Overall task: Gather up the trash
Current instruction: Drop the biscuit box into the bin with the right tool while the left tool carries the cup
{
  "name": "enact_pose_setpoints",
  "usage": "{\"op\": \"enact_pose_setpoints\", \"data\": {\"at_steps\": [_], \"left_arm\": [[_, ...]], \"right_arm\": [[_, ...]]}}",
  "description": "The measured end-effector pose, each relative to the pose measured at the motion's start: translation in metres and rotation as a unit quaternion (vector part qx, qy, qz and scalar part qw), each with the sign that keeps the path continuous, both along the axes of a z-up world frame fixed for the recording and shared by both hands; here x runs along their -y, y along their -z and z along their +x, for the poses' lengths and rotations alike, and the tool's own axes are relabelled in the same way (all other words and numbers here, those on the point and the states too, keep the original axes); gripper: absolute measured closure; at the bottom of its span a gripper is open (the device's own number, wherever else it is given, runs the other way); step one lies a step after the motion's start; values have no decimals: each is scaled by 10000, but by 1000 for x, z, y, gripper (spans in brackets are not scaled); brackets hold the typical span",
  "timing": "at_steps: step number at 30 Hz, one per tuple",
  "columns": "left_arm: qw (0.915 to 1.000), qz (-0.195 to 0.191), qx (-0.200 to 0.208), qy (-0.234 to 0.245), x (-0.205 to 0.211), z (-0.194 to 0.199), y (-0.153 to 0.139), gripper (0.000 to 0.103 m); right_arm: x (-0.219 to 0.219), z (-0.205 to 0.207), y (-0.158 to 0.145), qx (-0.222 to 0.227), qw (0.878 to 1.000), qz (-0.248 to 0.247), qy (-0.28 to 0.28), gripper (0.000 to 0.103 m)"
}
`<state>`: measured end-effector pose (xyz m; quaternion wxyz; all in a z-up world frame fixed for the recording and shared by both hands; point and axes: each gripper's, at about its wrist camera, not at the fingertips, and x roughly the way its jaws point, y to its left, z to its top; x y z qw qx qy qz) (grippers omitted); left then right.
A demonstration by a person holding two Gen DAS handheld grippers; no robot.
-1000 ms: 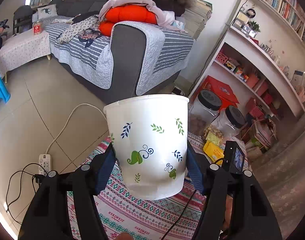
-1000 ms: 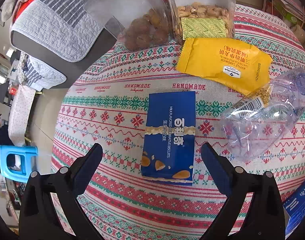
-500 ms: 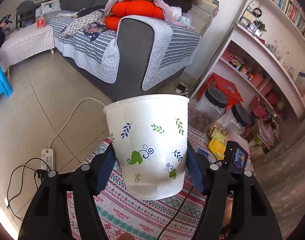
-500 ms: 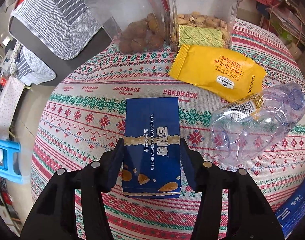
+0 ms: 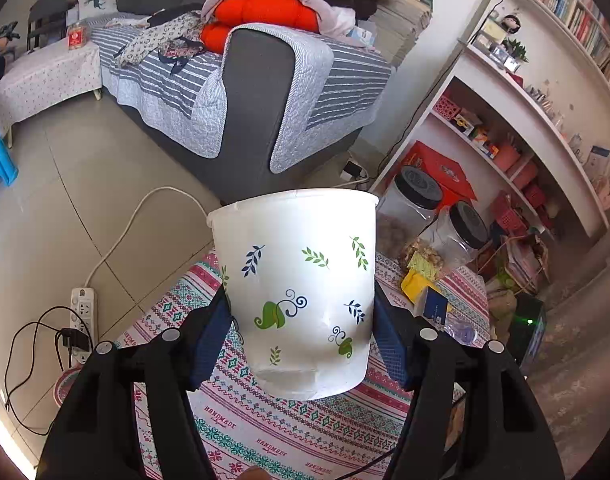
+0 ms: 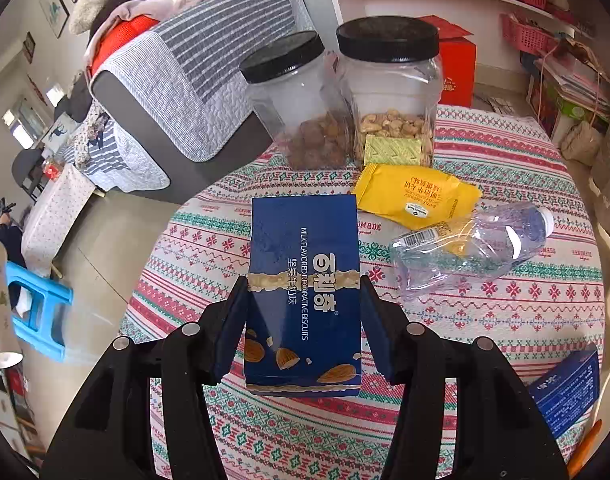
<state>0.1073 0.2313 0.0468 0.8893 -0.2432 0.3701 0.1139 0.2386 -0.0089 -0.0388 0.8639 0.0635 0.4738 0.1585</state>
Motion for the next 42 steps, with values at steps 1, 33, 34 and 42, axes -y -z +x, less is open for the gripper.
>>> {"op": "enact_pose_setpoints", "data": {"at_steps": [1, 33, 34, 42], "left_arm": [[10000, 6, 0, 23, 3, 0, 0, 38], [9885, 264, -138, 1481, 157, 34, 18, 38], [9874, 282, -149, 1548, 164, 34, 19, 38], [9760, 464, -169, 2122, 219, 31, 28, 38]], "right_arm": [[4, -5, -5, 45, 10000, 20, -7, 51], [228, -157, -64, 1168, 9765, 4, 1811, 50], [238, -162, -63, 1169, 9737, -17, 1954, 50], [300, -188, -35, 1081, 9443, -550, 3058, 50]]}}
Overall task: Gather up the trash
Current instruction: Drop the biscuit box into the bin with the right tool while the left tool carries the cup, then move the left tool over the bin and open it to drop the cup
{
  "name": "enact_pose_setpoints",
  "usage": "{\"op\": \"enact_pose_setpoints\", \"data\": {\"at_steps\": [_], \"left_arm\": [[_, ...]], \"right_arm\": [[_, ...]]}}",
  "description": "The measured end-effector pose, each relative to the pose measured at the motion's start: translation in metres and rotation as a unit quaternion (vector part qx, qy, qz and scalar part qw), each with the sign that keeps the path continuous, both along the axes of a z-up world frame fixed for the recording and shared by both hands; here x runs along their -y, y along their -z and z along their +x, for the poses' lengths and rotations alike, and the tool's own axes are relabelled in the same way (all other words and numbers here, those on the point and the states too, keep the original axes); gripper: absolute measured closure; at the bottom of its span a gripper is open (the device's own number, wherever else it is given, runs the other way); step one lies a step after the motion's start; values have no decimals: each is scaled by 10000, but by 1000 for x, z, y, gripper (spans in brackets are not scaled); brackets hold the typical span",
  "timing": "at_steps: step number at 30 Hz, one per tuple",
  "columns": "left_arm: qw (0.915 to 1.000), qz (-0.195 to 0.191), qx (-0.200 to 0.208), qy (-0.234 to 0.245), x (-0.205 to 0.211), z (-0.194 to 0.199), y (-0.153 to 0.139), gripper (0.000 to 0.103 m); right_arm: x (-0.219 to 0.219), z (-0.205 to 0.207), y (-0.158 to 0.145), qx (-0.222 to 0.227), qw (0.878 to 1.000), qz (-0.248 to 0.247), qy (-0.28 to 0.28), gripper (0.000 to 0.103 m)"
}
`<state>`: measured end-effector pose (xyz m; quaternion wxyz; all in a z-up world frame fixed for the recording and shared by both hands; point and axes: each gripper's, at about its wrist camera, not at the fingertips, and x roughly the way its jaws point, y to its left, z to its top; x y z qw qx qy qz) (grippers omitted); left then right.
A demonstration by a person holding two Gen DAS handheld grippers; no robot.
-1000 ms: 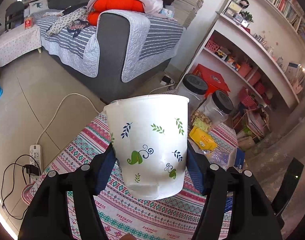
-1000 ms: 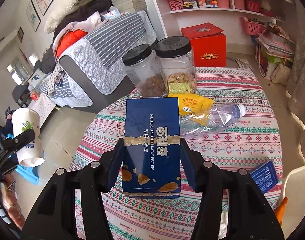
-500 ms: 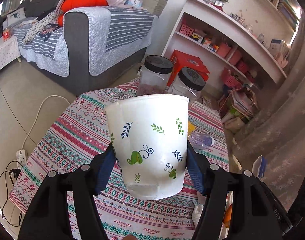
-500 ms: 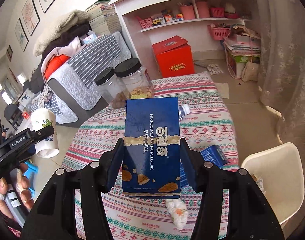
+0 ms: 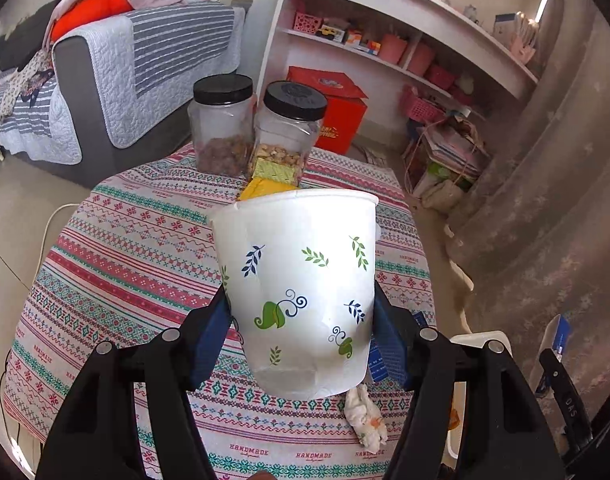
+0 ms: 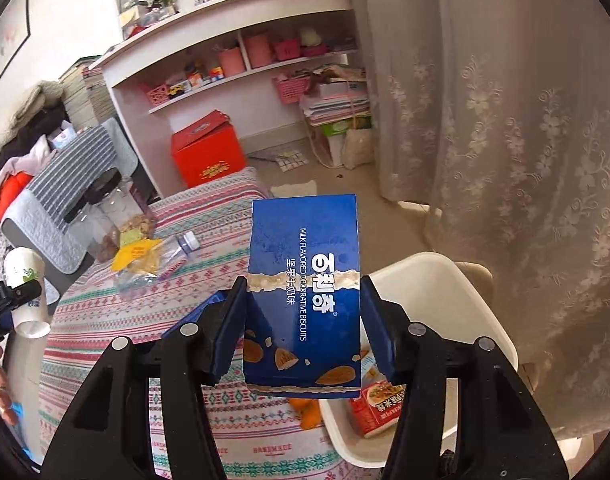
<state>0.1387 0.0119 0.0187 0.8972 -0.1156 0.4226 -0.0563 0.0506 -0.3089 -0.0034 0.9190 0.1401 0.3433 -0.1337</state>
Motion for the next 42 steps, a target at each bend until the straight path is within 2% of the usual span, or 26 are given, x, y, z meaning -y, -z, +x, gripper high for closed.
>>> {"op": "enact_pose_setpoints", "data": {"at_steps": [5, 8, 10, 11, 12, 15, 22, 25, 30, 34, 39, 42], "left_arm": [[9985, -177, -77, 516, 32, -4, 10, 38], [9970, -194, -105, 737, 46, -7, 14, 38], [9964, -210, -141, 809, 52, -7, 16, 38], [9960, -235, -170, 841, 55, -7, 16, 38], [9956, -269, -202, 879, 57, -6, 18, 38], [9945, -310, -293, 955, 66, -7, 22, 38], [9915, -250, -422, 1208, 100, -12, 24, 38], [9880, -247, -529, 1430, 121, -9, 23, 38], [9777, -192, -690, 1974, 165, 3, 17, 38], [9614, -158, -889, 2599, 205, 14, 10, 37], [9410, -164, -1159, 3176, 250, 21, 7, 33], [9362, -142, -1270, 3274, 269, 23, 10, 30]], "right_arm": [[18, -12, 23, -249, 9977, -135, 614, 50], [30, -18, 38, -486, 9949, 58, 882, 48], [37, -24, 40, -494, 9928, 39, 1089, 37], [39, -29, 39, -445, 9918, 6, 1197, 23], [41, -36, 33, -289, 9896, -88, 1403, 14], [44, -45, 24, -146, 9882, -210, 1510, 6], [53, -52, 27, -238, 9892, 144, 1436, 7], [54, -56, 23, -137, 9893, 221, 1436, 7], [43, -62, 31, -173, 9909, 411, 1268, 7], [32, -61, 42, -378, 9923, 509, 1067, 7], [24, -61, 43, -362, 9930, 575, 964, 7], [21, -60, 42, -354, 9932, 587, 945, 7]]}}
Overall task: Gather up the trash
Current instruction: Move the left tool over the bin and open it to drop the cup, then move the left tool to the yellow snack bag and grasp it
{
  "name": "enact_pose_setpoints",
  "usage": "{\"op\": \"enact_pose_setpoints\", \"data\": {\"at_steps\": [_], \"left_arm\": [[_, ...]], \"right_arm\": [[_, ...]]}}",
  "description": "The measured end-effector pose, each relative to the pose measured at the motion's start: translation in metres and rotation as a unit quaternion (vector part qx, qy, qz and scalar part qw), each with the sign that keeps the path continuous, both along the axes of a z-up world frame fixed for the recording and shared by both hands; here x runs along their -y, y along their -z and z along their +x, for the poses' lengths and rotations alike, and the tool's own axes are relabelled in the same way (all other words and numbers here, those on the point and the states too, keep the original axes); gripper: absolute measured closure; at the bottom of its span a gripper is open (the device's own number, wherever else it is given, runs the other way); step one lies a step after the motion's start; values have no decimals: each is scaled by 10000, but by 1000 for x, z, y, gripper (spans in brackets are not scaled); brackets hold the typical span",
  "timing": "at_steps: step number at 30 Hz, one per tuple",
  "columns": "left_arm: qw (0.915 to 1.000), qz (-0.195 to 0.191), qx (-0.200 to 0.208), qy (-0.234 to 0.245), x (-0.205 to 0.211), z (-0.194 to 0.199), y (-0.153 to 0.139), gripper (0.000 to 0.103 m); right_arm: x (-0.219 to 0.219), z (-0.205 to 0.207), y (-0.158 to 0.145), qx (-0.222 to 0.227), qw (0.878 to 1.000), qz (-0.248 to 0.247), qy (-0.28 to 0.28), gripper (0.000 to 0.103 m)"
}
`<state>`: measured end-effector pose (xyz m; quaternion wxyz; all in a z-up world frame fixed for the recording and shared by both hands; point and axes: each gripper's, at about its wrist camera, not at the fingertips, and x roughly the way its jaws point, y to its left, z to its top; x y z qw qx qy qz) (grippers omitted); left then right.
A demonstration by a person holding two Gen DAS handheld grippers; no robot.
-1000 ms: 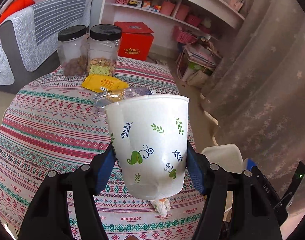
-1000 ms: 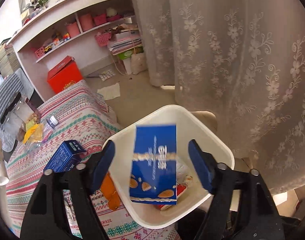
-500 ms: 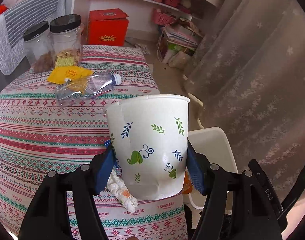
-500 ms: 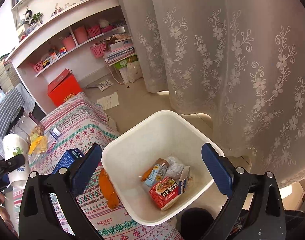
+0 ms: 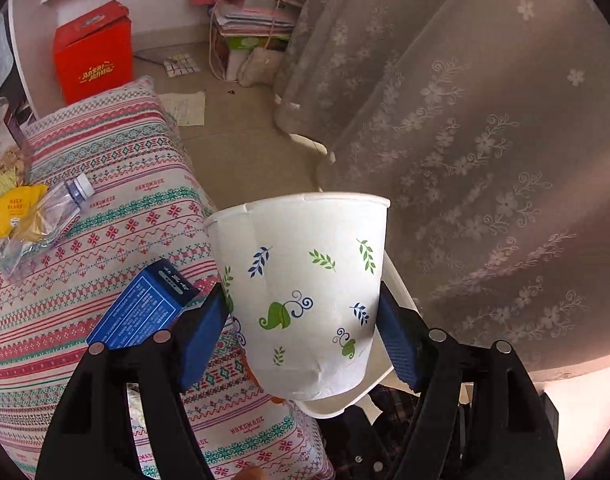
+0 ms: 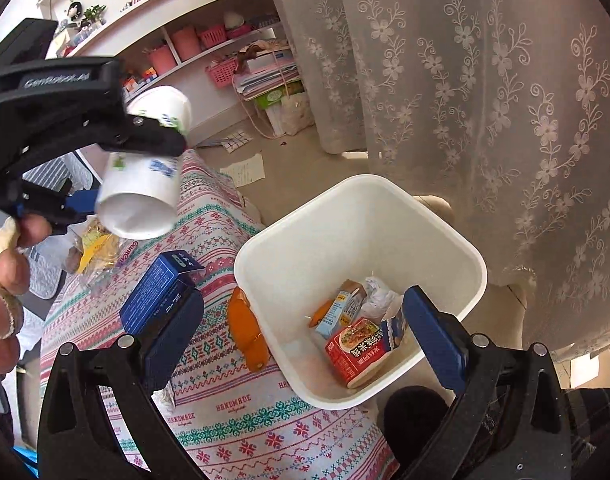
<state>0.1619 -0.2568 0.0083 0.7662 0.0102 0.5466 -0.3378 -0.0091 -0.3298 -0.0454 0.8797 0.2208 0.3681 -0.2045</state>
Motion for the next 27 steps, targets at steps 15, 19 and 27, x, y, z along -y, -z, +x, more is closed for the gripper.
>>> {"op": "enact_pose_setpoints", "data": {"at_steps": [15, 19, 27], "left_arm": [[9959, -31, -57, -900, -76, 20, 7, 25], [9913, 124, -78, -1306, -119, 28, 16, 25], [9748, 551, -315, -2138, -200, 45, 54, 25]], "right_arm": [[-12, 12, 1, 71, 9990, 368, -252, 7], [-30, 26, 4, -63, 9968, 475, -643, 7], [-77, 52, 9, -347, 9882, 447, -1421, 7]]}}
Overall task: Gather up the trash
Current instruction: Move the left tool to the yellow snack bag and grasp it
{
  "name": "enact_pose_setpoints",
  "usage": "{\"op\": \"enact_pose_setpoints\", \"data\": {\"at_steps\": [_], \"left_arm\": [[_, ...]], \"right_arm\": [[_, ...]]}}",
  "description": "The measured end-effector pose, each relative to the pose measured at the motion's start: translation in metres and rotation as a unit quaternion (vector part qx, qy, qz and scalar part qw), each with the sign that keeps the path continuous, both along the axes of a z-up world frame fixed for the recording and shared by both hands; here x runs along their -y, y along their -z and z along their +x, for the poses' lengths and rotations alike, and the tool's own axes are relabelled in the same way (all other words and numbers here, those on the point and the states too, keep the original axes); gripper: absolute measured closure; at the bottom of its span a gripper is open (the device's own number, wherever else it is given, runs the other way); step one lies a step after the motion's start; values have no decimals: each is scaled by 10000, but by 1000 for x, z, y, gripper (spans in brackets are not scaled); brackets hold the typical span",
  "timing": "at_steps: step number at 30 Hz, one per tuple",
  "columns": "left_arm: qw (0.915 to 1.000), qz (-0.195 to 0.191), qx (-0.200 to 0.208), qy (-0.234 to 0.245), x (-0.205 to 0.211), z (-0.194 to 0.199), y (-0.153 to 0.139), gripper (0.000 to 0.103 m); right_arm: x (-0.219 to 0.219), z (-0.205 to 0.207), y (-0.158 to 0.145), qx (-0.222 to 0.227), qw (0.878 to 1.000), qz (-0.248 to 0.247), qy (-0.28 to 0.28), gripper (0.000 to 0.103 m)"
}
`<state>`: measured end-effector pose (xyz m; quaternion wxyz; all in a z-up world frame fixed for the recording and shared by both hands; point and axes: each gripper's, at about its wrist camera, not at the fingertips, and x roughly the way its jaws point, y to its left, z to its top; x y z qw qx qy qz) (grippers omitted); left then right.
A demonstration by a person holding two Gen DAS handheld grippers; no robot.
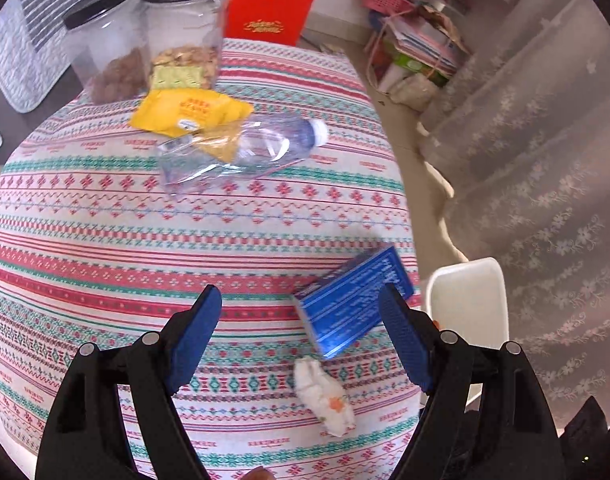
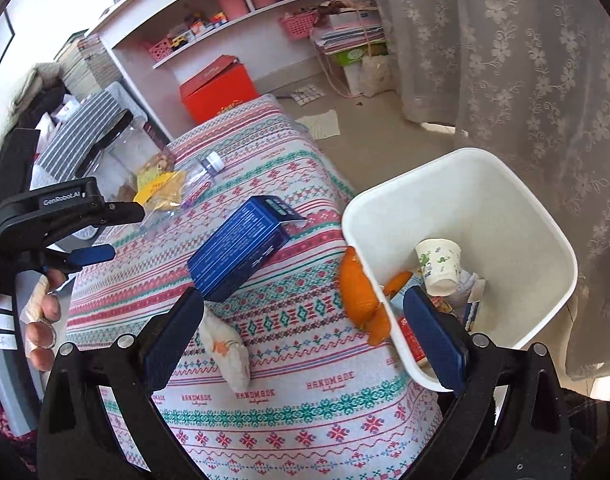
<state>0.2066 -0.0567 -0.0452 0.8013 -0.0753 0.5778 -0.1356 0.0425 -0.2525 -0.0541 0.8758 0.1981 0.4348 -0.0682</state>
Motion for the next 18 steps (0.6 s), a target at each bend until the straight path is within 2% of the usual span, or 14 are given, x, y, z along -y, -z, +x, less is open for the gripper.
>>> {"op": "enact_pose_setpoints", "data": {"at_steps": [8, 10, 12, 15, 18], "left_arm": [[9972, 725, -117, -126, -41, 41, 13, 25], [9975, 565, -137, -397, -54, 57, 12, 25], [9962, 201, -220, -816, -70, 76, 14, 25], [9869, -325, -419, -1524, -87, 104, 25, 25], [9767, -515, -540, -2013, -90, 126, 35, 25]], "right_arm": [[-18, 13, 5, -214, 9991, 239, -260, 7], [-16, 15, 9, -293, 9988, 314, -242, 7], [-13, 17, 13, -369, 9984, 375, -203, 7], [-10, 22, 19, -499, 9973, 508, -167, 7], [-9, 26, 24, -627, 9954, 704, -158, 7]]}}
